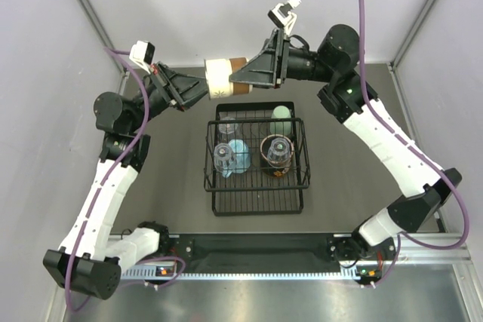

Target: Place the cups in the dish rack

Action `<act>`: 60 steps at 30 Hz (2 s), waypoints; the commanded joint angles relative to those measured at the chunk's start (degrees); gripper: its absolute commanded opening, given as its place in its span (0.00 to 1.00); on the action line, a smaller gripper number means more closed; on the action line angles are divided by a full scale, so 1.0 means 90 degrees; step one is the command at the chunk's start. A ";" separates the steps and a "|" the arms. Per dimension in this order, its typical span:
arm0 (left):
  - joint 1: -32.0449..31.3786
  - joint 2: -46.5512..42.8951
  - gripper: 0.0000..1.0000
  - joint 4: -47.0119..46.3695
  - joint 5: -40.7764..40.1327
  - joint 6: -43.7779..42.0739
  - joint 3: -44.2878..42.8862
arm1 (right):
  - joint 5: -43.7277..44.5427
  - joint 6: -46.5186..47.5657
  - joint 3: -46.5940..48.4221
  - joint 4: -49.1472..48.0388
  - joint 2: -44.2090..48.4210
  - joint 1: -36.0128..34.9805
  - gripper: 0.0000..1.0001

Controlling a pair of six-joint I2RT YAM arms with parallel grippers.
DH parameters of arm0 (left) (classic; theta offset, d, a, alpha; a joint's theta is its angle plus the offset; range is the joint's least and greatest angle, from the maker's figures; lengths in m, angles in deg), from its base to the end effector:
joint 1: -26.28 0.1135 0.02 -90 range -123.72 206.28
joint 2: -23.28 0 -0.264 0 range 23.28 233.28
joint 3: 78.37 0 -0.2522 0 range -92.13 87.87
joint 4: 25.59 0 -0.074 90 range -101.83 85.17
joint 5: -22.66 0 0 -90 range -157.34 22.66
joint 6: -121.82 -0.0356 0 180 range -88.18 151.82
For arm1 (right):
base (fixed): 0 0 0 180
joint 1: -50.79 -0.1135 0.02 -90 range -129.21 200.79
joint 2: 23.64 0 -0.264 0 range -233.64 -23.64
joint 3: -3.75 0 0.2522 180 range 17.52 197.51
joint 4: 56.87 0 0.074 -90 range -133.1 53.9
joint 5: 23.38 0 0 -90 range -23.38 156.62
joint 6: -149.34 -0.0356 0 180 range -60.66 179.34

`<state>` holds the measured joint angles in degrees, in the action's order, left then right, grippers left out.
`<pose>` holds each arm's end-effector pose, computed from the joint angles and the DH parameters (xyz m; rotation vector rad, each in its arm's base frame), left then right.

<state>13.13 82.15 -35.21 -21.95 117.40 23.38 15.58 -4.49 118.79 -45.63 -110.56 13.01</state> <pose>0.1968 -0.0720 0.4712 -0.0216 1.4738 -1.8757 0.2363 0.2182 0.5240 -0.5853 1.6305 1.9618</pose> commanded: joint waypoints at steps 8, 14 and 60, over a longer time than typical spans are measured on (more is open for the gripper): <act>-0.0033 -0.0301 0.83 0.1697 -0.0062 -0.1548 -0.0208 | 0.0533 0.1017 0.1188 0.1623 -0.0469 0.0096 0.00; -0.0024 -0.0233 0.98 0.3492 -0.0227 -0.2787 -0.0849 | 0.1120 0.2190 0.1843 0.3227 -0.0801 0.0846 0.00; -0.0004 -0.0340 0.98 0.6601 -0.1127 -0.4509 -0.1448 | 0.6385 0.5501 0.3122 0.6921 -0.3878 -0.0011 0.00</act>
<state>13.07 79.05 24.75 -32.31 77.05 9.87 71.01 45.63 146.15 15.35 -145.49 13.92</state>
